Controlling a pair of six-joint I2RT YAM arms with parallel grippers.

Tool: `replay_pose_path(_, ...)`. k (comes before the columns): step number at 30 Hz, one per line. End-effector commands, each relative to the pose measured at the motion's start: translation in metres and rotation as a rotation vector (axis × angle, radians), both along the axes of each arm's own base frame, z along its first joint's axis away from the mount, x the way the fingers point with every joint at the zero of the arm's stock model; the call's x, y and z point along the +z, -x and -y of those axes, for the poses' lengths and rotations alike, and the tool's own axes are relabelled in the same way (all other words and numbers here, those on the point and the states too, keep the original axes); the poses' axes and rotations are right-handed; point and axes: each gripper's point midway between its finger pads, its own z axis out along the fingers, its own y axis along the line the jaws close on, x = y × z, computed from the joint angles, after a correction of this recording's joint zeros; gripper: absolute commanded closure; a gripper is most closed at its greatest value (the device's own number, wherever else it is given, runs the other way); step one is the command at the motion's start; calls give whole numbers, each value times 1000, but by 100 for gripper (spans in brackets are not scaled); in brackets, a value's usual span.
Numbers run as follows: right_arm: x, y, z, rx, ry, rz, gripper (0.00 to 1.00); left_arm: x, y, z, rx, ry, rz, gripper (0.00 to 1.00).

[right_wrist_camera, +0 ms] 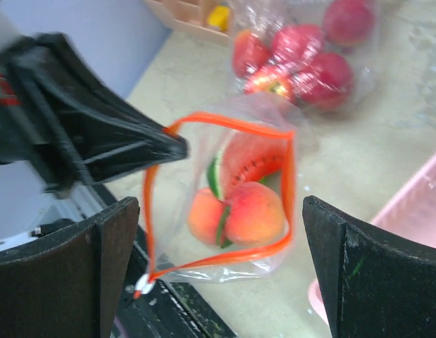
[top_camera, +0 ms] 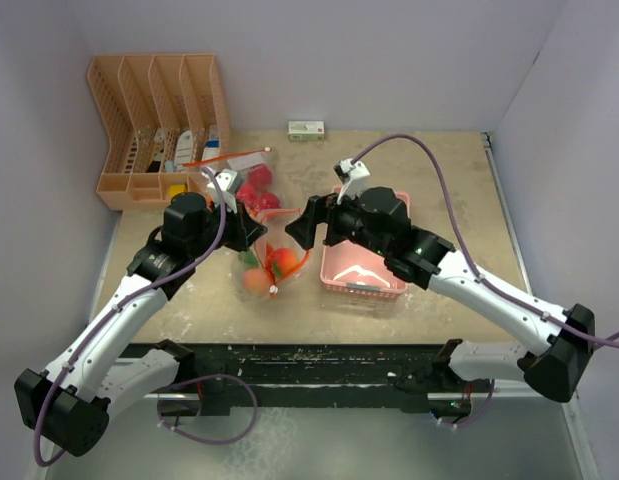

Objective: Place the food in the zip-top bag and seal the zipper
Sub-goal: Place the fake fruit in the zipper food storage bag, then zip the zipper food storage bag at the center of the board.

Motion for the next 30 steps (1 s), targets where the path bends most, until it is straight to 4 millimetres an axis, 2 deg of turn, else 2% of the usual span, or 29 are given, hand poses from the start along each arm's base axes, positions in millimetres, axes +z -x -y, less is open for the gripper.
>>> replay_pose_path(1, -55, -13, 20, -115, 196, -88, 0, 28, 1, 4, -19, 57, 70, 100)
replay_pose_path(2, -62, -14, 18, -107, 208, -96, 0, 31, 2, 5, -26, 65, 75, 100)
replay_pose_path(5, -66, -17, 6, -70, 181, -69, 0, 36, 5, 8, -44, 77, 87, 100)
replay_pose_path(10, -62, -31, -11, -30, 179, 13, 10, 35, 9, 13, -83, 89, 82, 100)
replay_pose_path(12, -59, -34, -20, -2, 170, 33, 17, 35, 10, 15, -96, 99, 84, 100)
replay_pose_path(14, -58, -37, -29, 18, 158, 33, 30, 36, 11, 17, -108, 109, 88, 100)
replay_pose_path(16, -57, -41, -33, 4, 150, 18, 57, 36, 11, 19, -118, 120, 97, 100)
replay_pose_path(18, -64, -52, -24, -98, 172, -26, 77, 38, 13, 22, -138, 131, 109, 100)
replay_pose_path(20, -69, -65, -7, -238, 209, -64, 88, 42, 15, 25, -165, 138, 129, 100)
replay_pose_path(23, -68, -77, 20, -410, 224, -86, 98, 49, 19, 22, -178, 127, 171, 98)
replay_pose_path(24, -65, -79, 26, -440, 217, -89, 99, 54, 21, 21, -180, 122, 192, 83)
replay_pose_path(25, -62, -81, 32, -462, 207, -95, 100, 57, 24, 19, -184, 116, 208, 73)
replay_pose_path(27, -56, -84, 41, -489, 178, -102, 100, 62, 31, 16, -199, 105, 247, 58)
replay_pose_path(29, -53, -89, 47, -503, 161, -114, 100, 62, 39, 14, -218, 99, 266, 38)
replay_pose_path(30, -53, -92, 48, -506, 159, -121, 100, 63, 44, 15, -238, 102, 273, 32)
